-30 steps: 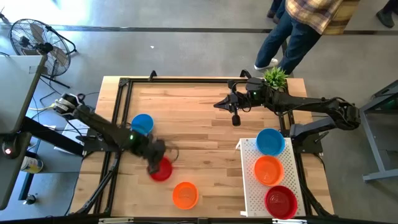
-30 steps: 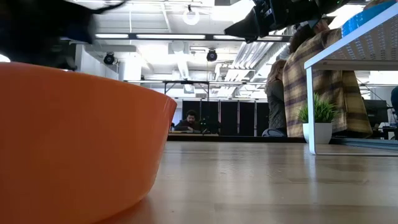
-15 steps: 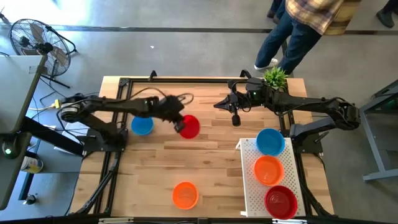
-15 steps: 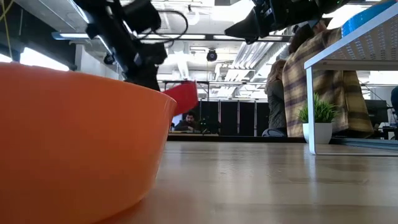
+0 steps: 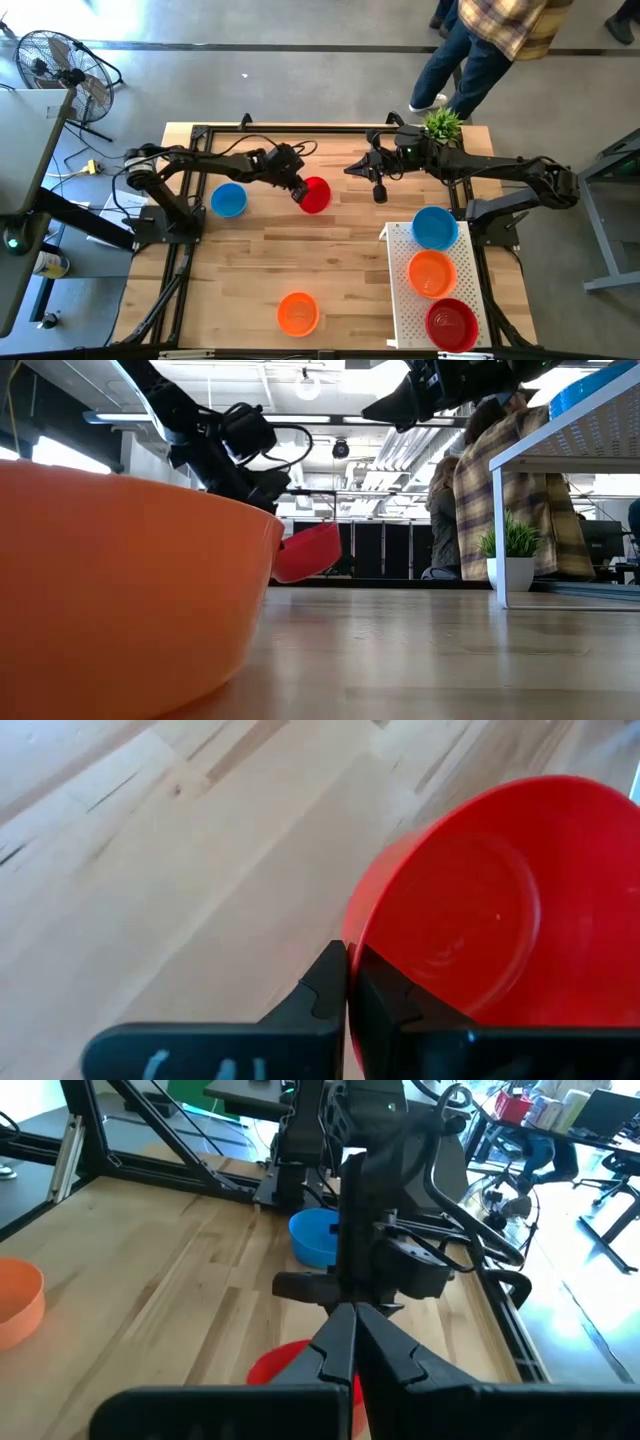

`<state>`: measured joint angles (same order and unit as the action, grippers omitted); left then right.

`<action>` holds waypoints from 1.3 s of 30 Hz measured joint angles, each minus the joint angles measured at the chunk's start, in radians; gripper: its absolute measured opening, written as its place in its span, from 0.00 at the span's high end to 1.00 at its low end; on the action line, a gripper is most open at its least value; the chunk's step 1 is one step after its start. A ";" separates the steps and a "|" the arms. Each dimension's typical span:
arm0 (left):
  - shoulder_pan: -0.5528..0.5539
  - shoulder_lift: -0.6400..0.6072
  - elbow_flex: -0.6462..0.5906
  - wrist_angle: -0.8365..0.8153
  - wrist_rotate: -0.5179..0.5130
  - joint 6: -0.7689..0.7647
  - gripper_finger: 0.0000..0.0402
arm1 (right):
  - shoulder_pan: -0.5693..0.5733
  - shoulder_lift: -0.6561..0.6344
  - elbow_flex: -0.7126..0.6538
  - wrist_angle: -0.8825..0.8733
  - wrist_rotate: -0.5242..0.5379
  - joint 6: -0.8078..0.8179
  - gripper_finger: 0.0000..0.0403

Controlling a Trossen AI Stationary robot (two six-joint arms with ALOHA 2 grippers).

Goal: Pick & Place Mini bowls
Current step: Stack the red bowl on top of the other red bowl on the shelf

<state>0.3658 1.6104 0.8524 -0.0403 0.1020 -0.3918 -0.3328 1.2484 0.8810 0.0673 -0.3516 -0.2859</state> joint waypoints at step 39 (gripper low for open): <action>-0.040 -0.131 -0.137 0.264 -0.016 0.161 1.00 | 0.136 0.020 0.011 -0.081 0.250 0.135 0.97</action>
<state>0.3256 1.4792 0.7152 0.2232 0.0858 -0.2313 -0.1966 1.2679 0.8925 -0.0135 -0.1020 -0.1509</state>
